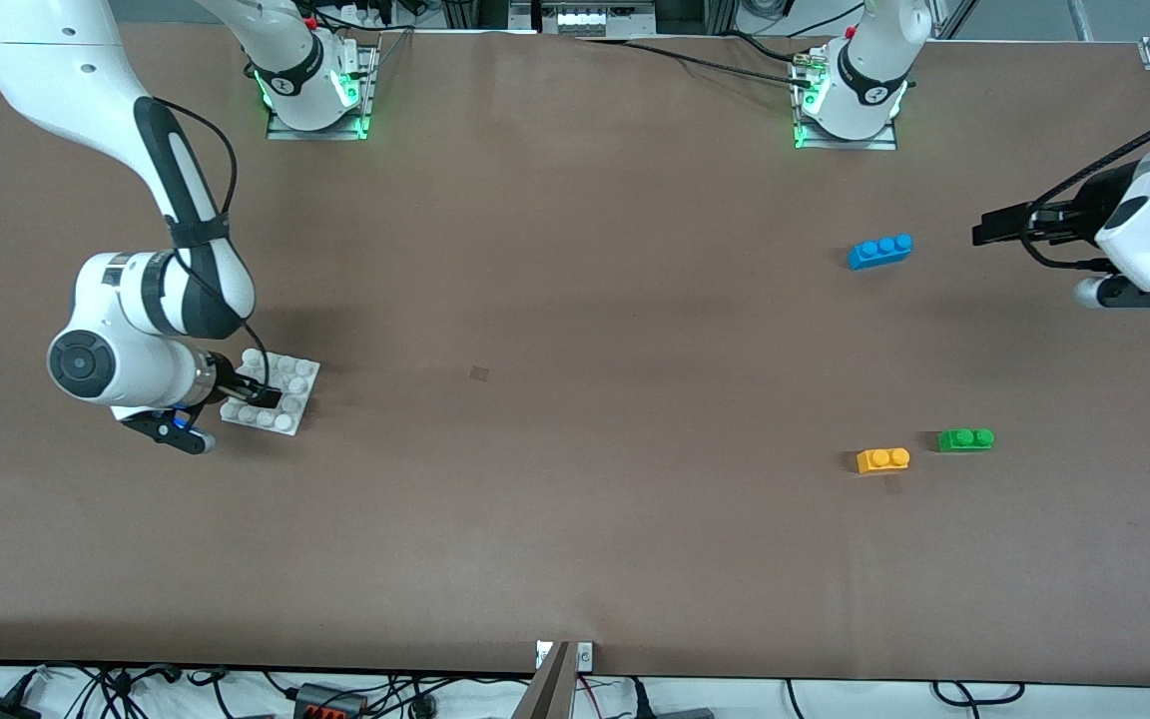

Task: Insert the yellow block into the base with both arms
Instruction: 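Grasp the base plate with the right gripper while the left gripper reaches the block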

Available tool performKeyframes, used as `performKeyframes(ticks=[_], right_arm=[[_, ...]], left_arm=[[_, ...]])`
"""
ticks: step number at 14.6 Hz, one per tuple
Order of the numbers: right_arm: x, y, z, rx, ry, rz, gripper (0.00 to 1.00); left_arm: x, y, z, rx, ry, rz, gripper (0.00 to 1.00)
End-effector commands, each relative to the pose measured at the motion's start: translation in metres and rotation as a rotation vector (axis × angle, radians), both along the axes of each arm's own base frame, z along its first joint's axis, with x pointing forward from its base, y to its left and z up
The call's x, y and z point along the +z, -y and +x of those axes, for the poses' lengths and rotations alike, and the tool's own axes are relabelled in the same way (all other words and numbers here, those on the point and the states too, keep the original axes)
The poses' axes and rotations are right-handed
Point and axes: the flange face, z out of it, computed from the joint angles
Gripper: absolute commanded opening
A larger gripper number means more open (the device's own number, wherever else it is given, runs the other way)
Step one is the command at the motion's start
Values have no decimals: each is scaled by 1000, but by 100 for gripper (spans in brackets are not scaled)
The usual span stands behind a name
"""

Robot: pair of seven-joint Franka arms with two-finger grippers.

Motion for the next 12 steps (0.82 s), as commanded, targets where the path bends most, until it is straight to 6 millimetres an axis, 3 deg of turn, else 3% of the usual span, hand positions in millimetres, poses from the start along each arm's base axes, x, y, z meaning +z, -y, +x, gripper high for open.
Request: performKeyframes(ticks=[1,2,5,6,12], right_arm=[[-27,1,-17,53,56,1,100],[-31,3,-23,97,76,8,99],[-21,17,-24,153,84,21,66],[-21,17,-24,153,85,21,62],[-11,15,-21,155,104,21,60]], left_arm=[[-14,17,4,-37,-45,-10,100],[-15,17,5,-42,-46,-8,100],[-20,18,7,-51,-47,-9,100],[-23,18,10,-51,-49,-10,100],[-49,8,47,-18,119,48,100]])
